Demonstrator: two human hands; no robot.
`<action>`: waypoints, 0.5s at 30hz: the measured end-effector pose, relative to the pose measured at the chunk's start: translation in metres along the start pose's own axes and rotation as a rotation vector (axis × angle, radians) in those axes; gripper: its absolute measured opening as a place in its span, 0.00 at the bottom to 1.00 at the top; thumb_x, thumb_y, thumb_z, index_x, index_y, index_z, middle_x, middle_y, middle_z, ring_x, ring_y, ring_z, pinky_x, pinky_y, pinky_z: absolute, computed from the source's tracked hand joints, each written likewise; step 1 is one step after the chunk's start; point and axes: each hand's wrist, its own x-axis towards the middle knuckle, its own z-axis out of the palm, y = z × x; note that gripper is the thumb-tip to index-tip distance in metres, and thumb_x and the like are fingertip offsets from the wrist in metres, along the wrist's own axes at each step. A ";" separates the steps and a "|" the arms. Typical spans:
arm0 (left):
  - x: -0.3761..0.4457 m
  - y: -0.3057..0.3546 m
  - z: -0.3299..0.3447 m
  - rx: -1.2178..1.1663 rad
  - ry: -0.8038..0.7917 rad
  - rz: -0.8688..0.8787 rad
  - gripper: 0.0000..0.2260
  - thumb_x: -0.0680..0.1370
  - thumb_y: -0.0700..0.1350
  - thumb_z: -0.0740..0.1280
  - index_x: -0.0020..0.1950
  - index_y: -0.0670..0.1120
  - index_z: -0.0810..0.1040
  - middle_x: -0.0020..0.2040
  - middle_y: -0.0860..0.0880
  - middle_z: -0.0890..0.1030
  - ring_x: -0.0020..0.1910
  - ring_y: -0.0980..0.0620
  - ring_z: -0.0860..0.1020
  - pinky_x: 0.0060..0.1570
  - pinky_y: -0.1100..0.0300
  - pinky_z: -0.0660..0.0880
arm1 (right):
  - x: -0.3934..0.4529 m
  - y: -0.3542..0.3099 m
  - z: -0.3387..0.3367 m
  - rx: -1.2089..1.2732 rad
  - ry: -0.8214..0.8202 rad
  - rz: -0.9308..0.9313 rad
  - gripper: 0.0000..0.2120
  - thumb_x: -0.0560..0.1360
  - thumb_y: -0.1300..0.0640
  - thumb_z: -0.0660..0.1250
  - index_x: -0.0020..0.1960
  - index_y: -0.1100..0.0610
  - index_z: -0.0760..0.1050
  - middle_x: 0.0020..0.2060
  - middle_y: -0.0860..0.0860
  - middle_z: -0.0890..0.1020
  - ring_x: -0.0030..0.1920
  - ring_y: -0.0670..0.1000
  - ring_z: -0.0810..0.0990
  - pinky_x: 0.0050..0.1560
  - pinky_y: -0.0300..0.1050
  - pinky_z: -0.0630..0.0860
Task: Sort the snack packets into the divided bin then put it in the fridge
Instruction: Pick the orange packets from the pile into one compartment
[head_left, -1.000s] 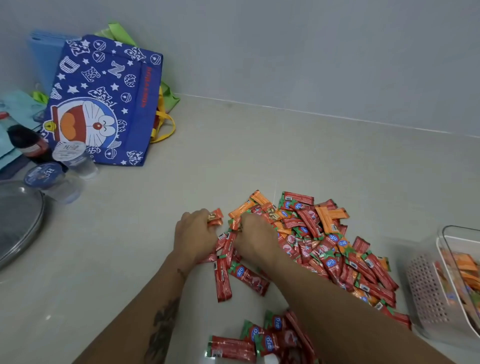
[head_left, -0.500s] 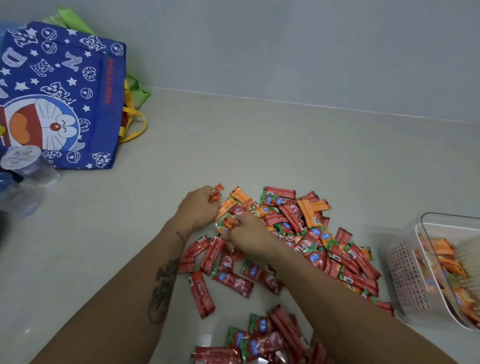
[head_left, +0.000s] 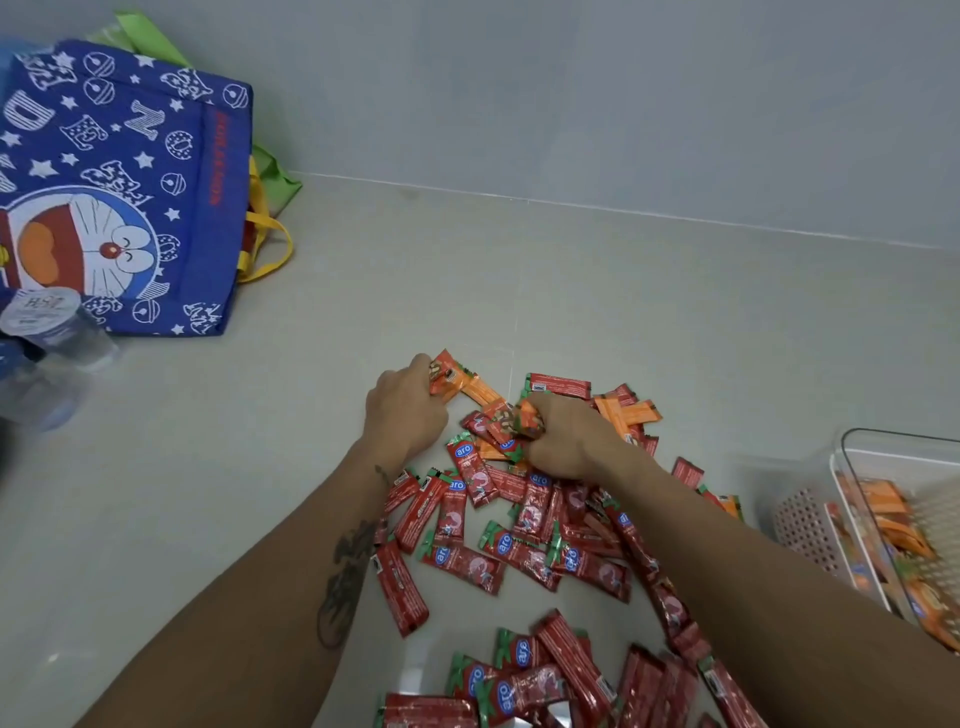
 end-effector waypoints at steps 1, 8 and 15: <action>0.002 0.004 -0.001 0.006 -0.007 0.036 0.04 0.78 0.42 0.62 0.52 0.47 0.70 0.45 0.46 0.78 0.47 0.43 0.75 0.48 0.46 0.75 | 0.000 -0.001 0.002 -0.067 -0.022 0.004 0.16 0.70 0.55 0.69 0.56 0.50 0.72 0.48 0.51 0.81 0.50 0.56 0.79 0.51 0.52 0.79; 0.018 0.028 0.011 0.032 -0.165 0.175 0.11 0.77 0.41 0.62 0.59 0.49 0.70 0.53 0.48 0.77 0.53 0.44 0.76 0.54 0.48 0.73 | 0.000 -0.004 0.017 -0.340 0.073 -0.063 0.19 0.70 0.48 0.67 0.59 0.49 0.71 0.47 0.51 0.81 0.49 0.57 0.80 0.49 0.52 0.80; 0.019 0.009 0.019 0.286 -0.269 0.257 0.21 0.75 0.46 0.66 0.68 0.53 0.68 0.60 0.48 0.74 0.61 0.44 0.71 0.61 0.47 0.67 | -0.003 0.004 0.028 -0.333 0.256 -0.181 0.10 0.73 0.47 0.65 0.50 0.51 0.75 0.42 0.50 0.82 0.46 0.56 0.80 0.39 0.44 0.72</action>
